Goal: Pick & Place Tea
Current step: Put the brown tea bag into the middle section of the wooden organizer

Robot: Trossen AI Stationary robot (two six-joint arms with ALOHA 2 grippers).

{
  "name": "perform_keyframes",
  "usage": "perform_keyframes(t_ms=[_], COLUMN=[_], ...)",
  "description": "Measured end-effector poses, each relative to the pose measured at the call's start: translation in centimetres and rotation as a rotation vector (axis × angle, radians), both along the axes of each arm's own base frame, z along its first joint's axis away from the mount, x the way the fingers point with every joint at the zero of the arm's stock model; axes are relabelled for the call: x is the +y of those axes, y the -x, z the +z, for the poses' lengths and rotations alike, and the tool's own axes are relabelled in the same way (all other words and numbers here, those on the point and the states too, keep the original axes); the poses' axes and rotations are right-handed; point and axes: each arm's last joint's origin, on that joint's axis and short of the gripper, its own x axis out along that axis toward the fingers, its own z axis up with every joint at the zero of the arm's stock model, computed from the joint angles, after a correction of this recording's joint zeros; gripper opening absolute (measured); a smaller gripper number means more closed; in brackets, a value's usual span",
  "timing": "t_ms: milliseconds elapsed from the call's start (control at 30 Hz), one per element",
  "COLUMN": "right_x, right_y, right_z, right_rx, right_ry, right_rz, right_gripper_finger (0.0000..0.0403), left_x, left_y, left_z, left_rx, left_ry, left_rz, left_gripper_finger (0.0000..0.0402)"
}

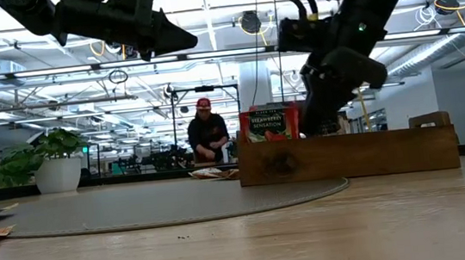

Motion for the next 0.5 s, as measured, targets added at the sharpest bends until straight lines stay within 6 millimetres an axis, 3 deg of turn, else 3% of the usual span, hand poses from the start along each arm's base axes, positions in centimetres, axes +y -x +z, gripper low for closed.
perform_keyframes(t_ms=[167,500], right_x=[-0.2,-0.4], right_y=[0.3,1.0], right_z=[0.0,2.4], right_rx=[0.018,-0.066], right_ry=[0.045,0.052], right_rz=[-0.025,-0.041], right_gripper_finger=[0.0,0.0], left_x=[0.0,0.0], left_y=[0.0,0.0], left_z=[0.0,0.0], left_rx=[-0.001,-0.001], left_ry=[0.0,0.0], left_rz=[0.0,0.0], left_gripper_finger=[0.0051,0.0051])
